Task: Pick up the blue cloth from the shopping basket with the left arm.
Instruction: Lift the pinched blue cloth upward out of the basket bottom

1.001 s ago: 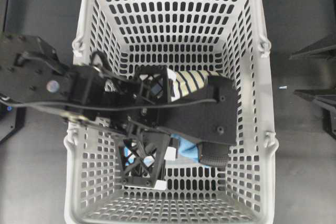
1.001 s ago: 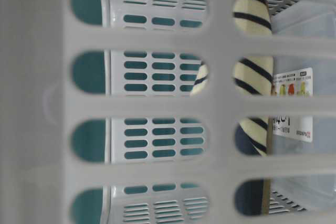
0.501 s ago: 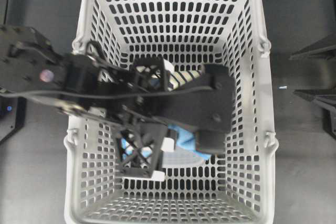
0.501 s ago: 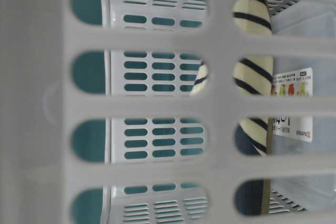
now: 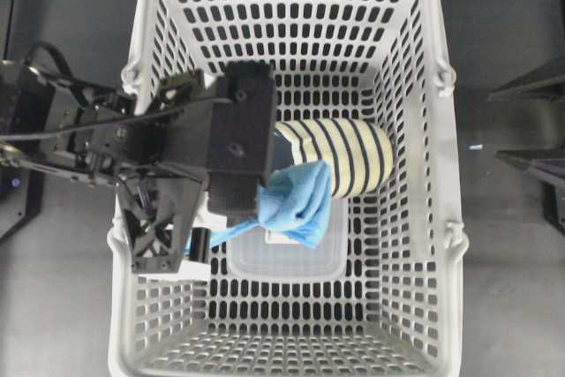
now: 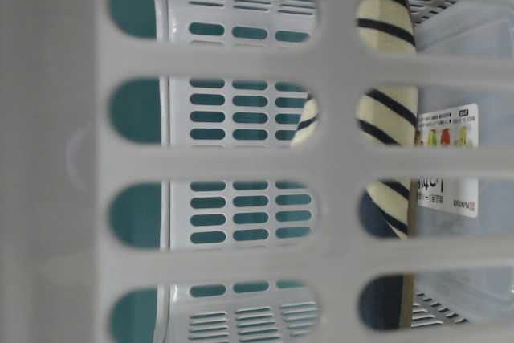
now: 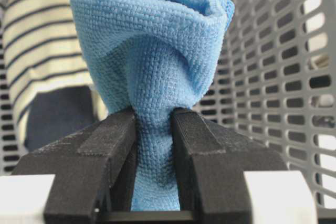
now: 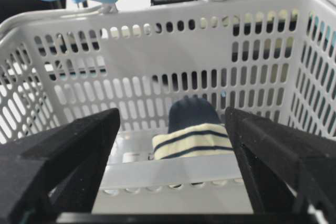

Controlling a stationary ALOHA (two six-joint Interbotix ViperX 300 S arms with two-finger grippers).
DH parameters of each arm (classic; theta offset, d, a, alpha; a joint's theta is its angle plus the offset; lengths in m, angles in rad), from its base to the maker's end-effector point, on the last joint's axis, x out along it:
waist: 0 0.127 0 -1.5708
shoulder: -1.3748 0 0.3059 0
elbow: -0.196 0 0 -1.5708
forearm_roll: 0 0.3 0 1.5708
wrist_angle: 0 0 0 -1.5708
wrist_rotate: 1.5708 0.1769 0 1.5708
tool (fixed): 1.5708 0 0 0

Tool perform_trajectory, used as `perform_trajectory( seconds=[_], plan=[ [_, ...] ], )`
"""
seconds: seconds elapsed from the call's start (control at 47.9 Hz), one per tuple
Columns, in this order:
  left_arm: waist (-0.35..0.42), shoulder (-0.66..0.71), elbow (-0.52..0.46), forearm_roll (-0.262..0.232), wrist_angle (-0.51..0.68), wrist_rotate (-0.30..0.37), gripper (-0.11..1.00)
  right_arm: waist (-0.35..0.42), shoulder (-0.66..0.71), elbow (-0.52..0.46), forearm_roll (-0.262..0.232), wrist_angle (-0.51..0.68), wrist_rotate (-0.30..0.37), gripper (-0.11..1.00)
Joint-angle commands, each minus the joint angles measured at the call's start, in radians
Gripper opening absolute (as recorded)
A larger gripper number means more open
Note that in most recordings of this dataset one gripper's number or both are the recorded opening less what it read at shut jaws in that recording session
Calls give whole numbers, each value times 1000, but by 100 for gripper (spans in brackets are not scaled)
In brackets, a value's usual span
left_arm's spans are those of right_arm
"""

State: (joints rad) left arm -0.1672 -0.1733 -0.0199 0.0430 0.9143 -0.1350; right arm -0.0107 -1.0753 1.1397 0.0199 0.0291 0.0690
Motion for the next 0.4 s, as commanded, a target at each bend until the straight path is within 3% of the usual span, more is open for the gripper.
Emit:
perform_trajectory(
  seconds=[0.0, 0.376],
  plan=[
    [6, -21, -9, 5, -14, 8, 18, -2, 6, -8, 5, -9, 2, 78],
    [11, -14, -5, 5, -17, 6, 18, 0, 6, -6, 3, -9, 2, 78]
  ],
)
